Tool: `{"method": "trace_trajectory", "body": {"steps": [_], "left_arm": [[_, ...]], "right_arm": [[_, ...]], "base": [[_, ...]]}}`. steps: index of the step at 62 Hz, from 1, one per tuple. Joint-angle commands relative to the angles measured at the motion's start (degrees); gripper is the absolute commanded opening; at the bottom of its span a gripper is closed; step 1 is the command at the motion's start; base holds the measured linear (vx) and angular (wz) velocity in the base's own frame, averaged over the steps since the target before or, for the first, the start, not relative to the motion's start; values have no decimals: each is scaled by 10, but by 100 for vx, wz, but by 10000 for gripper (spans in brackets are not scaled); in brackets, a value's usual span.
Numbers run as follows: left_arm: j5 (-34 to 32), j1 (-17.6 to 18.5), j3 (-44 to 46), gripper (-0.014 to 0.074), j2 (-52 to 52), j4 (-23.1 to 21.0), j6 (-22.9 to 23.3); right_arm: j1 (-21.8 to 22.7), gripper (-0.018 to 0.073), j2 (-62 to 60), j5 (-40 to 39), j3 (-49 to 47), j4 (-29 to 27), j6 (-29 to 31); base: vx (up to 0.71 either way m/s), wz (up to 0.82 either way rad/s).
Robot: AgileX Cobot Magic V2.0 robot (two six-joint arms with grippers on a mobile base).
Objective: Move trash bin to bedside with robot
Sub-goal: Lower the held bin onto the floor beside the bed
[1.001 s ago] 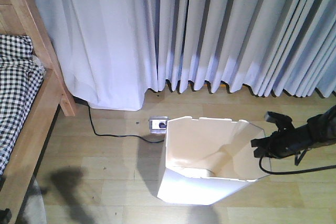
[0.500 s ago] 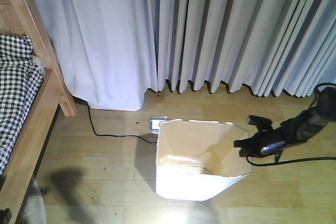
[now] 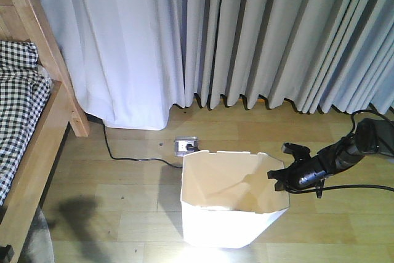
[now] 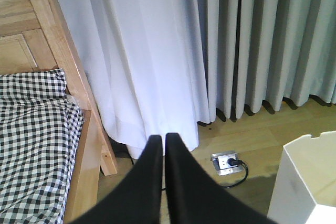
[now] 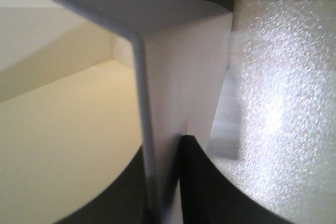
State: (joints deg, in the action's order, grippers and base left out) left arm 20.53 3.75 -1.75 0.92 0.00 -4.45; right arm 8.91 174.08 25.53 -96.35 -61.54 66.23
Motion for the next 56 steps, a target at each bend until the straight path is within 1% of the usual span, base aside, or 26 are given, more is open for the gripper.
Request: {"method": "trace_trajectory", "body": {"steps": [1, 8, 14, 19, 24, 29, 43, 50, 56], "left_arm": [[-40, 0, -10, -7, 12, 0, 3], [-40, 0, -10, -7, 12, 0, 3], [-40, 0, -10, -7, 12, 0, 3], [-40, 0, -10, -7, 12, 0, 3], [-40, 0, -10, -7, 12, 0, 3], [-40, 0, -10, -7, 12, 0, 3], [-40, 0, -10, -7, 12, 0, 3], [-40, 0, -10, -7, 12, 0, 3], [-40, 0, -10, -7, 12, 0, 3]], "right_arm": [[1, 10, -41, 86, -33, -33, -8], [-8, 12, -31, 85, -54, -17, -9], [-16, 13, -20, 86, -73, -1, -21], [-21, 15, -12, 81, -87, 26, -30], [-25, 18, -7, 65, -98, 58, -53], [-30, 20, -3, 51, -105, 75, -75], [-43, 33, 20, 58, -125, 81, -88], [-43, 45, 28, 59, -126, 68, -91], [-43, 63, 30, 60, -126, 70, -101]], "base": [[0, 0], [0, 0], [0, 0], [0, 0], [0, 0], [0, 0], [0, 0], [0, 0], [0, 0]]}}
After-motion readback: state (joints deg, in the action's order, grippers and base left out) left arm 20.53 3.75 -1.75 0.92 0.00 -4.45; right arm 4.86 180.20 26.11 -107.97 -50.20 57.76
